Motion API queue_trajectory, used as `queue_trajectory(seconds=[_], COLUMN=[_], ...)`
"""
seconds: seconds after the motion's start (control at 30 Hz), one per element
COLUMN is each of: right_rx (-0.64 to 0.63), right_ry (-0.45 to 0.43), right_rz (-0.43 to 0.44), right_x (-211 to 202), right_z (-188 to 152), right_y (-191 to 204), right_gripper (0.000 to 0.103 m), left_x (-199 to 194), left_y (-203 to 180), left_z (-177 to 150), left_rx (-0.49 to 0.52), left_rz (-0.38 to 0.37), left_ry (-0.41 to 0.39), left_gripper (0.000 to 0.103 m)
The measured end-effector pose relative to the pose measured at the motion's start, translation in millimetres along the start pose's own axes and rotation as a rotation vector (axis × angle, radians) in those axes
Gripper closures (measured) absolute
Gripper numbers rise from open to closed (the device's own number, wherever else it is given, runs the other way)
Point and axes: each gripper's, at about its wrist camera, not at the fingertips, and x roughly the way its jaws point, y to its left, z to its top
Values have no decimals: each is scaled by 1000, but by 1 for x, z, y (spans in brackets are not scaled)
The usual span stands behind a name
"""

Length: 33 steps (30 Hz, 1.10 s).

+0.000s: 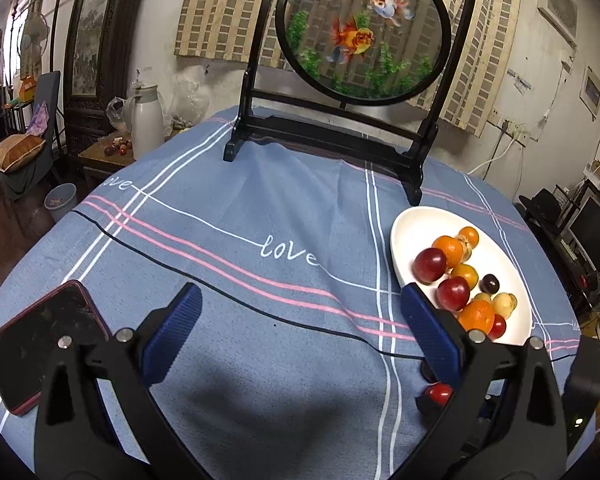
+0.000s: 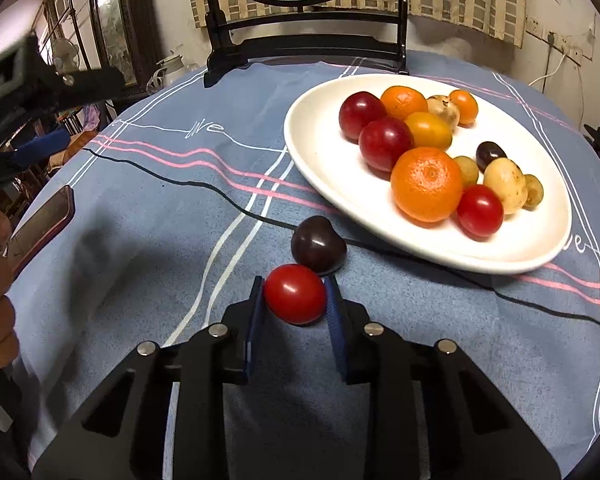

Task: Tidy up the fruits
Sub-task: 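Grasp the cherry tomato with the right tool while the left tool grasps the last dark plum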

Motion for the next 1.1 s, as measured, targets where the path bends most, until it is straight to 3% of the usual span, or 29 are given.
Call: queue_trajectory(seconds=[0.13, 0.23, 0.33, 0.5, 0.6, 0.83, 0.97, 1.1], right_rx=[22, 22, 35, 145, 194, 204, 205, 209], right_ry=[-24, -108, -174, -188, -183, -181, -185, -181], right_rz=[36, -13, -68, -68, -46, -39, -39, -34], right_x=[-21, -46, -67, -79, -82, -86, -88, -85], right_z=[-4, -7, -12, -19, -20, -22, -22, -21], right_y=[-7, -18, -36, -70, -80, -79, -79, -79], right_gripper=[73, 73, 74, 74, 74, 74, 74, 74], left_x=[4, 6, 11, 15, 19, 31, 45, 55], left_y=[-5, -16, -37, -79, -96, -113, -122, -123], left_z=[-3, -8, -19, -48, -63, -76, -81, -78], left_rx=[24, 83, 178, 396, 468, 502, 514, 504], left_rz=[-6, -20, -81, -165, -250, -324, -316, -287], left_ry=[18, 28, 61, 98, 152, 209, 236, 232], left_gripper=[2, 2, 3, 19, 30, 38, 59, 59])
